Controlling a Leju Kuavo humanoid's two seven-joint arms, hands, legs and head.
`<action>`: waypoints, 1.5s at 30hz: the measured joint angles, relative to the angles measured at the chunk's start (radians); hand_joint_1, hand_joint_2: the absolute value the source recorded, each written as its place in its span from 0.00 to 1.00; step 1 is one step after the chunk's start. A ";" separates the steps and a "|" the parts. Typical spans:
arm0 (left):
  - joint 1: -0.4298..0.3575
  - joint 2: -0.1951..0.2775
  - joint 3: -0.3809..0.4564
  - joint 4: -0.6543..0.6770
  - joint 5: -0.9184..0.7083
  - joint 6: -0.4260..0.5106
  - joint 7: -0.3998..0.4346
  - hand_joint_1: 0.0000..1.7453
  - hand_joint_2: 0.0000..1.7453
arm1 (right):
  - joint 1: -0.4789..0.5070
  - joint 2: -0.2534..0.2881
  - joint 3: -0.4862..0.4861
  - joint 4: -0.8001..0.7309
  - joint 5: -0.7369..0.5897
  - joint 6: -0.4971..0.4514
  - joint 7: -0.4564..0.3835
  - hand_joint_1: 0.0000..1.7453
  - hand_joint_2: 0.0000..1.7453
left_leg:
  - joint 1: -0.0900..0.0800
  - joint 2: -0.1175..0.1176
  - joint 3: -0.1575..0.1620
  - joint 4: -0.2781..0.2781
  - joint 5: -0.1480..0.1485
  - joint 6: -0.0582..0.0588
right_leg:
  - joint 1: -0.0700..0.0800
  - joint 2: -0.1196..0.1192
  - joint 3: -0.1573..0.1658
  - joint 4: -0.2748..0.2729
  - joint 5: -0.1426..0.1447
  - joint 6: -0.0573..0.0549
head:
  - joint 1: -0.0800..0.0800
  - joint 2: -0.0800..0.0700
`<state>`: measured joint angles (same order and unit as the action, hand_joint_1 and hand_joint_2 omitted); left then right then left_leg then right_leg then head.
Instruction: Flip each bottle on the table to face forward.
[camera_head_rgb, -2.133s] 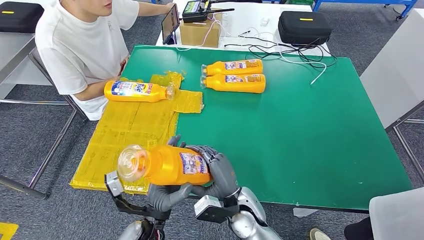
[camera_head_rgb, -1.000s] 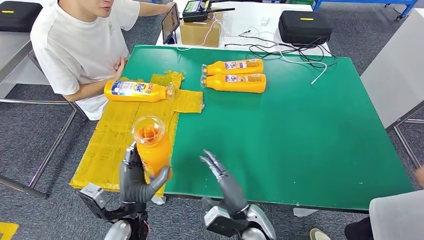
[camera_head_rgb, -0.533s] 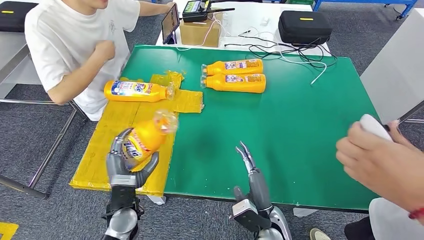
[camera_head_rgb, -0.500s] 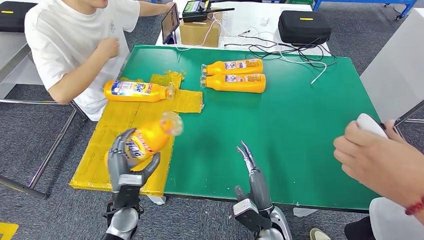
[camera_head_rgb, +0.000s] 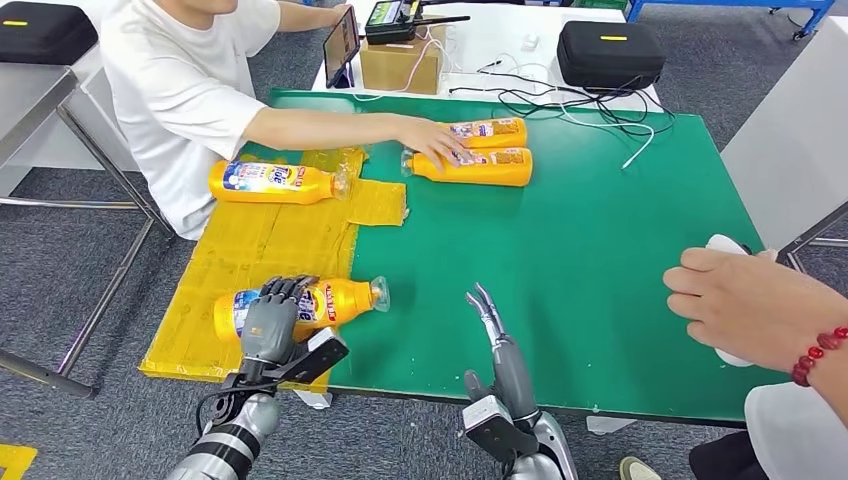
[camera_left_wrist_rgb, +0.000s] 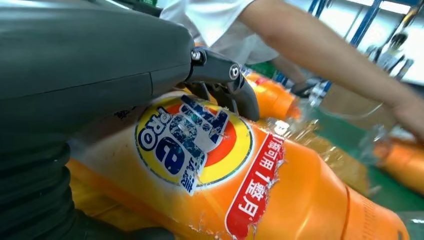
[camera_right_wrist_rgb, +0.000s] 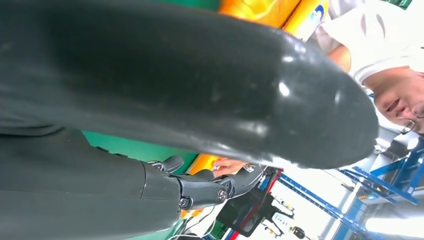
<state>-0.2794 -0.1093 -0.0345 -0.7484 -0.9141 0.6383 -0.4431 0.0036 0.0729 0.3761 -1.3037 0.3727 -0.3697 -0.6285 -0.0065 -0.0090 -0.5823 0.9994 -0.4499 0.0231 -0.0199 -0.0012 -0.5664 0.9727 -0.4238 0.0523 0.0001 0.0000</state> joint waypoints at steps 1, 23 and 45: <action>-0.011 0.006 -0.009 0.017 -0.013 -0.008 0.022 0.50 0.00 | 0.000 0.001 -0.003 0.001 0.000 0.002 0.000 0.00 0.00 | 0.000 0.000 0.000 0.000 0.000 0.000 | 0.000 0.000 0.000 0.000 0.000 0.000 | 0.000 0.000; 0.018 0.033 -0.127 -0.098 0.274 -0.335 -0.009 0.00 0.00 | 0.002 0.011 -0.053 0.015 0.038 0.009 0.000 0.00 0.00 | -0.001 -0.004 0.011 0.000 0.003 0.000 | 0.000 -0.005 0.011 0.000 0.002 -0.003 | 0.000 0.000; 0.316 -0.064 -0.241 -0.665 0.668 -0.100 -0.205 0.00 1.00 | -0.008 -0.155 -0.028 0.003 0.627 -0.301 0.226 0.00 1.00 | -0.002 -0.002 -0.002 0.000 0.002 0.001 | -0.001 -0.003 -0.002 -0.001 0.002 -0.003 | 0.000 0.000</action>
<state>0.0369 -0.1733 -0.2756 -1.4136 -0.2465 0.5386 -0.6485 -0.0045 -0.0820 0.3485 -1.3006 0.9992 -0.6708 -0.4028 -0.0084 -0.0106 -0.5843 0.9995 -0.4475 0.0243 -0.0212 -0.0043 -0.5686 0.9718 -0.4217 0.0495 -0.0001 0.0001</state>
